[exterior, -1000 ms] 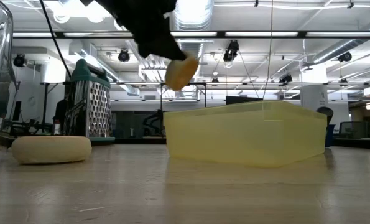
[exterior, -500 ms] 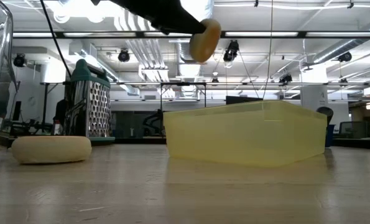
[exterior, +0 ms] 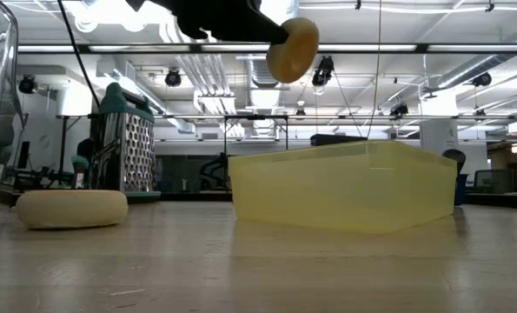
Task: Pick & Place Food Item
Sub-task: Put the purple donut into the yellow bin
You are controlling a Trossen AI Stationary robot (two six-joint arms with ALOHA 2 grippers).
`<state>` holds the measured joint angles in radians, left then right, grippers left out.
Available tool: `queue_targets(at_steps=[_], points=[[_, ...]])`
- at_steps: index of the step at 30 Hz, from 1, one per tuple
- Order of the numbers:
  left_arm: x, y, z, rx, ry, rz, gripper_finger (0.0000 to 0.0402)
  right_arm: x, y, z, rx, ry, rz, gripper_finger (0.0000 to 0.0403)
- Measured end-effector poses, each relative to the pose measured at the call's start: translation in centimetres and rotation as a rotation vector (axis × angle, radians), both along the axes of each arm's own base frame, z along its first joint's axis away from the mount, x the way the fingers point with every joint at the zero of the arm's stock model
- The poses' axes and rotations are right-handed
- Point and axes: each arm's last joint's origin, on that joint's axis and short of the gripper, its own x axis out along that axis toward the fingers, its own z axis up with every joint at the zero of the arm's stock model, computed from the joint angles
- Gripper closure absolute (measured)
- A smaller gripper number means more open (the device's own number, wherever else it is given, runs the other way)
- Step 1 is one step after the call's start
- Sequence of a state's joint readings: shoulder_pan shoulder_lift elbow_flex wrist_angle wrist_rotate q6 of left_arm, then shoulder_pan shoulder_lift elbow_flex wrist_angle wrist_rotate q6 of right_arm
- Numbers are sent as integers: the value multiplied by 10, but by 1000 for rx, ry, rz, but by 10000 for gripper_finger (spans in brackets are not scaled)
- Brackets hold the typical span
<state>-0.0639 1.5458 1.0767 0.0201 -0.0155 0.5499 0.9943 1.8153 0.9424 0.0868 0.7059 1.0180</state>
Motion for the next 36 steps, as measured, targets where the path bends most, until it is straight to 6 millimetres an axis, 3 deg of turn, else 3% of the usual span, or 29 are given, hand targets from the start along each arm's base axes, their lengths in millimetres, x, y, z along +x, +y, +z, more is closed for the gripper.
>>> queue_targets(at_steps=[13, 36], points=[[18, -2, -17, -38, 58, -10, 373, 0, 0, 0, 0, 0, 0, 216], [89, -7, -49, -152, 362, 102, 374, 0, 0, 0, 0, 1, 1, 216]])
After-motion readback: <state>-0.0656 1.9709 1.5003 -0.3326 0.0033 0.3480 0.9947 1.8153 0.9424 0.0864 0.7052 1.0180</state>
